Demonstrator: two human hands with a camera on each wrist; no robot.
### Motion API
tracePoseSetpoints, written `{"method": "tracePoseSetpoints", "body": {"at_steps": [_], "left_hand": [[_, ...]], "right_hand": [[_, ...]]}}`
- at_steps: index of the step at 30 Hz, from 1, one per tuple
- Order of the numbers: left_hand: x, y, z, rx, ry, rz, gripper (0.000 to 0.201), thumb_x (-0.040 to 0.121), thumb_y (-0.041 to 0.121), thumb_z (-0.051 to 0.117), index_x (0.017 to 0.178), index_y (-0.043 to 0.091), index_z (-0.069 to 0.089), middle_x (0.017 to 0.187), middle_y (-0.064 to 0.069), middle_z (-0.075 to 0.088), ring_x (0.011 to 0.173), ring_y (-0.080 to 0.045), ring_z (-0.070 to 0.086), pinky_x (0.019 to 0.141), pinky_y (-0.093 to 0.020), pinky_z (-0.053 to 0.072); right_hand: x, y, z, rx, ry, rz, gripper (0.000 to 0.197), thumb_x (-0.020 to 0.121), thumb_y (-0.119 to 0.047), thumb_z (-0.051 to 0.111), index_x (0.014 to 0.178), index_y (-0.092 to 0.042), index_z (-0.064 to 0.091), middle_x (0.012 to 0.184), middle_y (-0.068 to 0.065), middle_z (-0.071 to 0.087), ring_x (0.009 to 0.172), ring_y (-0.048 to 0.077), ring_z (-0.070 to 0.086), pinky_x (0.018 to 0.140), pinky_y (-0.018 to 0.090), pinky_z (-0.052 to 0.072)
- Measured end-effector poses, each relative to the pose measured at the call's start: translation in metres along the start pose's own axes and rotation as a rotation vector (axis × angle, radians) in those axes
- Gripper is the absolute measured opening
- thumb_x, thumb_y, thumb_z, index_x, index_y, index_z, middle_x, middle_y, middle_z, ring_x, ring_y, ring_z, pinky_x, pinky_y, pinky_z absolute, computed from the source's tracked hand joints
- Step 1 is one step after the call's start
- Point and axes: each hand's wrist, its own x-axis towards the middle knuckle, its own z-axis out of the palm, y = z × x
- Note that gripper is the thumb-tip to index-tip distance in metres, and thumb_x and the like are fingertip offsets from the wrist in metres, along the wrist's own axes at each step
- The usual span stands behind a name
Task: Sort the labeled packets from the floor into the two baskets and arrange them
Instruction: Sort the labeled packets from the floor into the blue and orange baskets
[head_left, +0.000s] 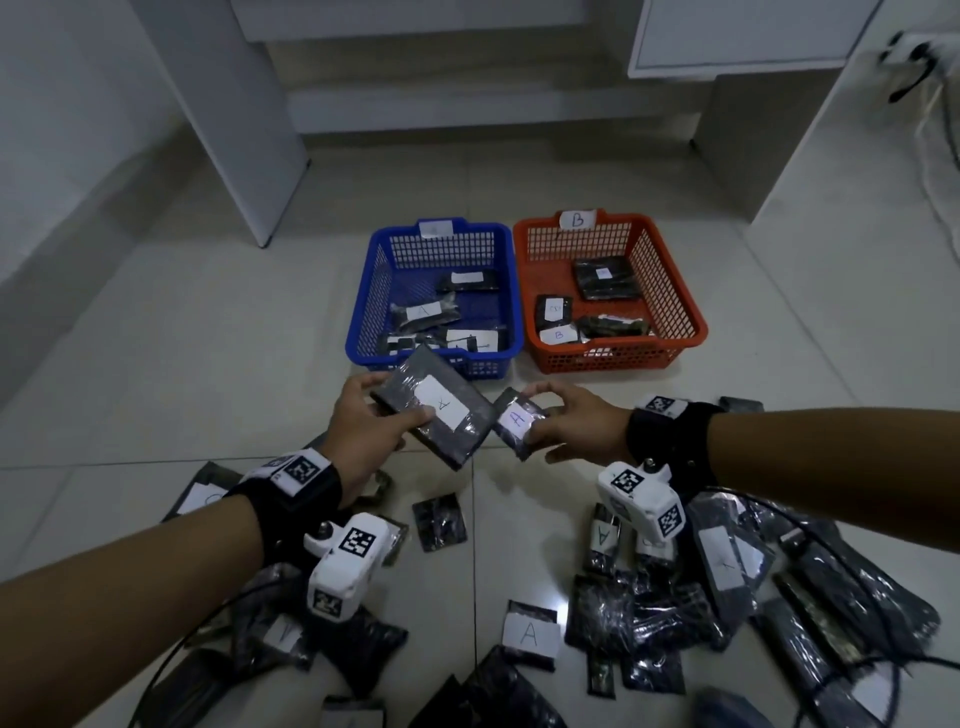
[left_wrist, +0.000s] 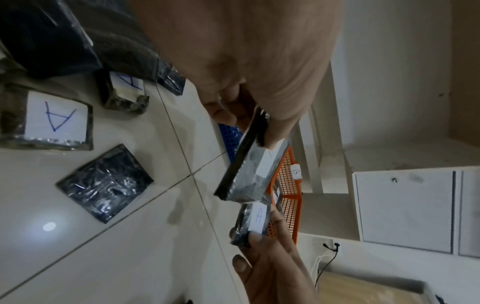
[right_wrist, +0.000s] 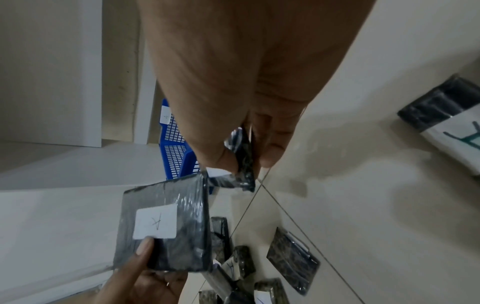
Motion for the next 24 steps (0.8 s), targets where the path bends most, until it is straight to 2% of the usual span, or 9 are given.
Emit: {"method": "tracePoseSetpoints", "body": {"at_steps": [3, 7, 9, 11, 14, 16, 18, 21, 24], "left_hand": [[0.005, 0.004, 0.001, -0.094, 0.008, -0.023, 0.054, 0.085, 0.009, 0.076, 0.126, 0.019, 0.042, 0.108, -0.008, 0.07, 0.078, -0.015, 0.064, 0.061, -0.03, 0.049], [0.014, 0.011, 0.002, -0.214, 0.016, -0.033, 0.027, 0.094, 0.003, 0.062, 0.102, 0.025, 0.049, 0.099, -0.004, 0.068, 0.074, -0.015, 0.067, 0.066, -0.037, 0.057], [0.023, 0.015, 0.002, -0.219, 0.037, -0.026, 0.033, 0.091, 0.001, 0.066, 0.106, 0.026, 0.051, 0.1, -0.007, 0.07, 0.081, -0.019, 0.07, 0.069, -0.038, 0.059], [0.039, 0.021, -0.001, -0.232, 0.021, -0.041, 0.05, 0.083, -0.007, 0.071, 0.119, 0.022, 0.052, 0.106, -0.013, 0.071, 0.084, -0.025, 0.07, 0.059, -0.033, 0.058], [0.064, 0.037, -0.006, -0.229, -0.011, -0.005, 0.06, 0.081, -0.013, 0.068, 0.131, 0.016, 0.051, 0.117, -0.017, 0.067, 0.091, -0.026, 0.069, 0.061, -0.032, 0.057], [0.078, 0.051, -0.011, -0.068, 0.004, 0.109, 0.06, 0.083, -0.008, 0.069, 0.131, 0.022, 0.049, 0.112, -0.009, 0.07, 0.094, -0.019, 0.07, 0.07, -0.032, 0.058], [0.094, 0.063, -0.016, 0.122, 0.029, 0.231, 0.053, 0.085, -0.003, 0.069, 0.124, 0.027, 0.048, 0.103, -0.002, 0.071, 0.09, -0.013, 0.07, 0.069, -0.027, 0.058], [0.12, 0.07, -0.02, 0.391, 0.029, 0.345, 0.037, 0.087, 0.002, 0.061, 0.111, 0.031, 0.055, 0.101, -0.005, 0.07, 0.092, -0.024, 0.068, 0.081, -0.043, 0.058], [0.148, 0.063, -0.019, 0.618, -0.03, 0.35, 0.033, 0.084, 0.015, 0.052, 0.103, 0.041, 0.057, 0.108, -0.002, 0.068, 0.099, -0.03, 0.063, 0.089, -0.05, 0.053]], "right_hand": [[0.003, -0.002, -0.001, 0.058, 0.002, -0.017, 0.053, 0.085, 0.008, 0.067, 0.125, -0.026, 0.055, 0.111, 0.02, 0.072, 0.095, 0.033, 0.074, 0.067, 0.035, 0.057], [0.01, -0.008, -0.006, 0.041, 0.034, -0.004, 0.036, 0.09, -0.004, 0.065, 0.124, -0.013, 0.059, 0.114, 0.015, 0.072, 0.102, 0.026, 0.072, 0.072, 0.036, 0.056], [0.013, -0.014, -0.01, -0.003, 0.063, -0.021, 0.022, 0.092, -0.012, 0.063, 0.113, -0.006, 0.061, 0.106, 0.013, 0.07, 0.091, 0.02, 0.07, 0.07, 0.034, 0.052], [0.019, -0.024, -0.013, -0.014, 0.083, -0.075, 0.011, 0.093, -0.012, 0.063, 0.103, -0.009, 0.061, 0.098, 0.011, 0.066, 0.085, 0.019, 0.063, 0.068, 0.033, 0.049], [0.03, -0.042, -0.019, -0.063, 0.123, -0.179, 0.023, 0.09, -0.006, 0.069, 0.109, -0.016, 0.061, 0.102, 0.017, 0.069, 0.083, 0.022, 0.065, 0.067, 0.032, 0.055], [0.039, -0.053, -0.024, -0.129, 0.183, -0.277, 0.039, 0.087, -0.005, 0.072, 0.117, -0.024, 0.056, 0.108, 0.019, 0.067, 0.083, 0.029, 0.067, 0.065, 0.033, 0.059], [0.054, -0.062, -0.028, -0.248, 0.267, -0.374, 0.035, 0.087, -0.008, 0.073, 0.111, -0.025, 0.054, 0.107, 0.015, 0.067, 0.087, 0.033, 0.07, 0.066, 0.034, 0.06], [0.079, -0.074, -0.033, -0.426, 0.374, -0.465, 0.019, 0.089, -0.009, 0.071, 0.103, -0.018, 0.062, 0.1, 0.005, 0.068, 0.088, 0.023, 0.068, 0.071, 0.032, 0.056], [0.105, -0.085, -0.038, -0.715, 0.408, -0.475, 0.025, 0.091, -0.009, 0.065, 0.113, -0.021, 0.063, 0.111, 0.0, 0.067, 0.095, 0.016, 0.064, 0.083, 0.032, 0.054]]}}
